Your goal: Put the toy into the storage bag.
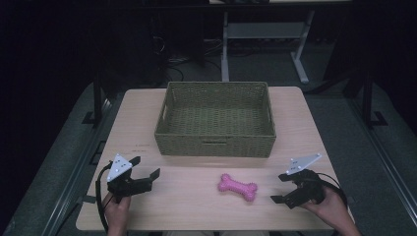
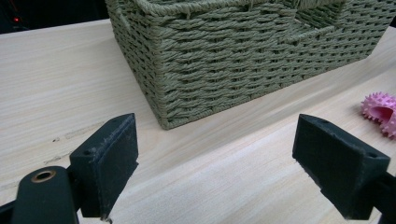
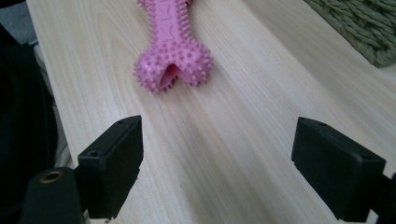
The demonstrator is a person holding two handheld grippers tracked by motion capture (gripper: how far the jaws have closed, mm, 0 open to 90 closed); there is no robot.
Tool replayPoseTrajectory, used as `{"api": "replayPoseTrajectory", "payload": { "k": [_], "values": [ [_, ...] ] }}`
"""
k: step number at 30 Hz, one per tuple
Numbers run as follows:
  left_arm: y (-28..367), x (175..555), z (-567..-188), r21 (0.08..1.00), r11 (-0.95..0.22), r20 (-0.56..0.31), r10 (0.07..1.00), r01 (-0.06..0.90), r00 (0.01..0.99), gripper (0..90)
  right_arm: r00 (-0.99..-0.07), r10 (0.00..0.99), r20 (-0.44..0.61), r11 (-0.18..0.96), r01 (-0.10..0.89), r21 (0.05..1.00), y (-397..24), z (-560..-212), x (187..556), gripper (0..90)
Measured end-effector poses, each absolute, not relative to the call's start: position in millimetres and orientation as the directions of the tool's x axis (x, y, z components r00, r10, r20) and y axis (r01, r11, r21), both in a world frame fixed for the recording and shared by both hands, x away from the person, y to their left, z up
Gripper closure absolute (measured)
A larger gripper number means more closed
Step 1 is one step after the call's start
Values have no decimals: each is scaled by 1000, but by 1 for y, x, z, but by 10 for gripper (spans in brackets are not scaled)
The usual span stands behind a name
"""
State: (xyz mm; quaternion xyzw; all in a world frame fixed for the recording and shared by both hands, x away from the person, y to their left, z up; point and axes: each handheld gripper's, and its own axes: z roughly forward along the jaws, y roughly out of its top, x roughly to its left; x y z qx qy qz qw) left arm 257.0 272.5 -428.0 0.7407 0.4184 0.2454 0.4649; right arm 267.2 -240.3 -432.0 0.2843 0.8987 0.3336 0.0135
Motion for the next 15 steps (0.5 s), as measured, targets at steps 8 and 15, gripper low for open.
{"api": "replayPoseTrajectory", "payload": {
  "k": [8,15],
  "values": [
    [274,256,-428,895,-217,-25,848,390,530,138,-862,484,152,653,471,593,-225,-426,274,163],
    [273,256,-428,896,-218,-22,848,387,529,138,-881,453,140,680,443,585,-209,-419,278,161]
  ]
}}
